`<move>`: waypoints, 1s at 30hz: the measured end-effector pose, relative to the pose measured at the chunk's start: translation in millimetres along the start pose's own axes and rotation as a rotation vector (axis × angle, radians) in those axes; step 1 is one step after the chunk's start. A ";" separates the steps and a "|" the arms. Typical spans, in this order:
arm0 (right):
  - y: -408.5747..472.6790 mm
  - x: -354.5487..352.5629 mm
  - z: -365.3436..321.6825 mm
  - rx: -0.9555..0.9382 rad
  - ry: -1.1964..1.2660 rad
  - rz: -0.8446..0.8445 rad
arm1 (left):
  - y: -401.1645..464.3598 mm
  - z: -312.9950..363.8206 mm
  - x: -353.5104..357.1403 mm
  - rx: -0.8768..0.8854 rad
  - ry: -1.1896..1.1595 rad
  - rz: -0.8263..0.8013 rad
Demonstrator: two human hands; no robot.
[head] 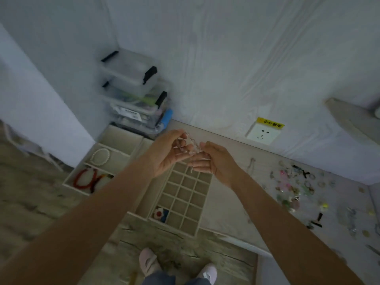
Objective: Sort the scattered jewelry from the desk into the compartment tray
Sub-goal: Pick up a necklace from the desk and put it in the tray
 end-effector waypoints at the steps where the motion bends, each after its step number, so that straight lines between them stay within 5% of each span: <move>1: 7.0 10.3 3.9 -0.001 -0.039 0.016 | -4.7 5.5 -13.3 0.005 0.017 0.029; 15: 117.5 151.7 65.3 0.095 -0.422 -0.013 | -56.3 66.0 -226.8 0.040 0.474 0.409; 25: 152.5 185.6 65.4 -0.024 -1.077 -0.046 | -49.7 72.6 -259.5 0.070 1.118 0.423; 30: 157.3 197.6 71.1 -0.020 -1.366 -0.075 | -37.3 65.6 -259.0 0.081 1.231 0.365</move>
Point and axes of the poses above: each hand's wrist, its own y-axis towards the middle knuckle, its own x-axis out of the palm, z = x × y, the point moved 9 cm from there along y, towards the middle knuckle, and after that the axes turned 5 degrees about -z, right-handed, at the moved point
